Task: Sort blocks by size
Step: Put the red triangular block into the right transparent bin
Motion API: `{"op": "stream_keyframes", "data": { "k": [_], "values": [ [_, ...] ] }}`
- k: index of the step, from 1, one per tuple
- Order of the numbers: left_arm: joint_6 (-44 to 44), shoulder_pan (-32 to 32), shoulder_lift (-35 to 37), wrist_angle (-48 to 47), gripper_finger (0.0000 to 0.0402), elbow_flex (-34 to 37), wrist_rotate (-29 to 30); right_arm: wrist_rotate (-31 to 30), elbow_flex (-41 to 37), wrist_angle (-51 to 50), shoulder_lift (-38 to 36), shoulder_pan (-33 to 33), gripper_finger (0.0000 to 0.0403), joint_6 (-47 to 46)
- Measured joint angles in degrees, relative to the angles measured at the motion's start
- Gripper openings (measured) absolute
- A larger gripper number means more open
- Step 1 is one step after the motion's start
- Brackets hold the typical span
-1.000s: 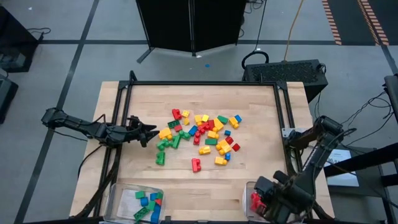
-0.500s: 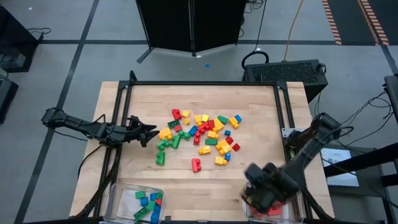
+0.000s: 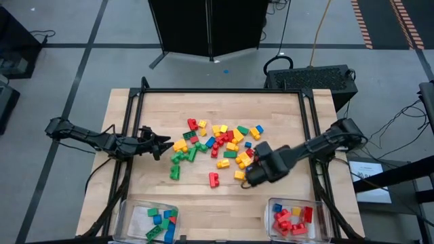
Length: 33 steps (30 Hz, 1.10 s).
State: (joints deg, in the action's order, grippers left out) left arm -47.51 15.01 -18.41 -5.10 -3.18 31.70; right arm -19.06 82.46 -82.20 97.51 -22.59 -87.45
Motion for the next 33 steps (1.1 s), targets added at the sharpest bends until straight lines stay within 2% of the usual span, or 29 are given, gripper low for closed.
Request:
{"op": "stream_keyframes", "data": {
  "k": [11,17,22,33],
  "values": [
    [0.24,0.00,0.00,-0.06,0.0255,0.00,0.00,6.14,-14.05,18.95,0.02,8.41,0.0299,4.32],
    [0.24,-0.01,0.00,-0.09,0.0255,0.00,0.02,7.69,-19.78,25.58,0.02,10.32,0.0299,-0.31],
    [0.23,0.01,0.00,-0.09,0.0255,0.00,0.02,7.66,-22.28,32.53,-0.01,12.41,0.0299,-0.26],
    [0.20,0.00,0.00,-0.09,0.0255,0.00,0.02,9.22,-26.68,35.02,-0.38,13.95,0.0287,-0.73]
  ]
}}
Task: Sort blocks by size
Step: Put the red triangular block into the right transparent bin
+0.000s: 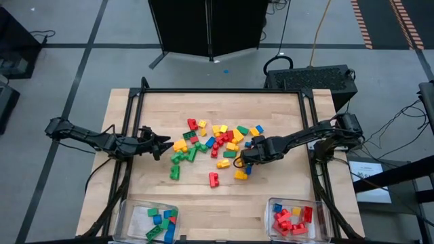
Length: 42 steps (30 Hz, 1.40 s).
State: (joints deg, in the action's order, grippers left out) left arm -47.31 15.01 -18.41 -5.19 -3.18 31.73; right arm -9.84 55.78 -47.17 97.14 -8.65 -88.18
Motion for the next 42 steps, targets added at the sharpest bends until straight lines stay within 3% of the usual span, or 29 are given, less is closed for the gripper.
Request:
{"op": "stream_keyframes", "data": {
  "k": [19,25,33,40,42],
  "values": [
    [-0.29,0.01,-0.72,0.06,0.0255,0.02,0.02,3.10,-1.74,1.38,2.04,2.51,0.0255,4.85],
    [-0.31,-0.01,-0.70,0.07,0.0255,0.02,0.02,5.06,-1.70,3.30,3.63,3.78,0.0201,7.03],
    [-0.32,0.00,-0.70,0.07,0.0255,0.02,0.01,5.24,-1.59,3.36,3.48,4.07,0.0060,9.04],
    [-0.33,0.00,-0.70,0.07,0.0255,0.02,-0.02,5.23,-1.31,2.95,2.49,3.69,0.0055,9.46],
    [-0.33,0.01,-0.70,0.07,0.0255,0.02,-0.15,4.95,-0.19,1.64,1.48,3.24,0.0038,9.94]
  ]
}}
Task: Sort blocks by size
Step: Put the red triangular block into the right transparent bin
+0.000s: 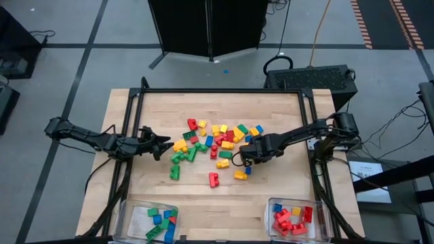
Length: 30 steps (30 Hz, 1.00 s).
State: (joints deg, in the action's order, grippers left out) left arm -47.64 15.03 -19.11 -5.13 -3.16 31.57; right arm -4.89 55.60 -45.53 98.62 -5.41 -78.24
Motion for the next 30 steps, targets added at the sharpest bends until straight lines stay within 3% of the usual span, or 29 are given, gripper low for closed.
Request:
{"op": "stream_keyframes", "data": {
  "k": [6,17,24,30],
  "values": [
    [0.02,-0.01,0.00,-0.02,0.0255,0.00,-0.32,0.06,6.43,-7.51,-3.91,-2.94,0.0003,1.94],
    [-0.03,-0.01,0.00,0.02,0.0255,0.00,-0.46,-0.97,20.83,-19.36,-6.48,-14.90,0.0003,-1.18],
    [-0.08,0.00,0.00,0.02,0.0255,0.00,-0.46,-0.02,32.51,-32.30,-6.65,-29.94,0.0002,-16.02],
    [-0.09,-0.02,0.00,0.04,0.0255,0.00,-0.43,3.80,35.55,-35.15,-6.68,-43.25,0.0001,-33.79]
  ]
}}
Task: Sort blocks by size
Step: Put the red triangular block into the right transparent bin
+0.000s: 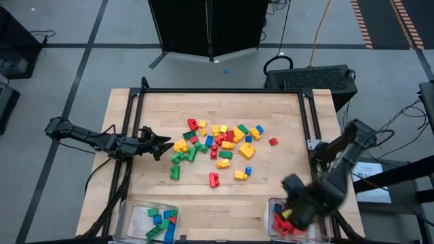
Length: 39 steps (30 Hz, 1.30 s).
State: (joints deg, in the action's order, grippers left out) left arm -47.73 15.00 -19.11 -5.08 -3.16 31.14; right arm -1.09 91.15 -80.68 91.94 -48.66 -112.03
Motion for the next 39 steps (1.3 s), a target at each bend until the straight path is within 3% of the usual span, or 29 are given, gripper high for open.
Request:
{"op": "stream_keyframes", "data": {
  "k": [4,9,11,13,16,19,24,30,35,39],
  "values": [
    [-0.02,0.00,0.00,0.02,0.0255,0.00,0.45,-0.12,-0.02,0.43,0.81,-5.44,0.0000,-5.63],
    [-0.04,0.02,0.00,0.11,0.0255,0.00,0.56,-0.59,-0.02,0.40,1.68,-6.98,0.0029,-4.50],
    [-0.06,0.02,0.00,0.17,0.0255,0.02,0.62,-3.39,-0.02,-0.10,1.81,-6.30,0.0057,-3.01],
    [-0.06,0.01,0.00,0.20,0.0255,0.02,0.66,-10.69,-0.02,-2.03,1.81,-4.62,0.0090,-2.82],
    [-0.08,0.00,0.00,0.22,0.0255,0.02,0.70,-22.67,-0.02,-6.97,1.62,0.26,0.0143,-2.40],
    [-0.22,0.01,0.00,0.22,0.0255,0.02,0.79,-24.10,-1.78,-9.16,0.84,8.50,0.0193,1.16],
    [-1.48,0.00,0.02,0.20,0.0255,0.02,0.91,-19.56,-7.94,-9.38,-0.74,24.15,0.0242,6.81],
    [-1.48,0.01,0.02,0.12,0.0255,0.02,0.87,-13.97,-18.97,-9.03,-5.14,38.37,0.0251,11.42],
    [-1.26,0.00,0.00,0.02,0.0255,0.02,0.84,-12.43,-29.38,3.77,-12.12,45.64,0.0251,13.37],
    [-0.98,0.02,-0.06,-0.02,0.0255,0.00,0.86,-12.50,-38.40,16.21,-15.54,48.67,0.0251,8.91]
  ]
}}
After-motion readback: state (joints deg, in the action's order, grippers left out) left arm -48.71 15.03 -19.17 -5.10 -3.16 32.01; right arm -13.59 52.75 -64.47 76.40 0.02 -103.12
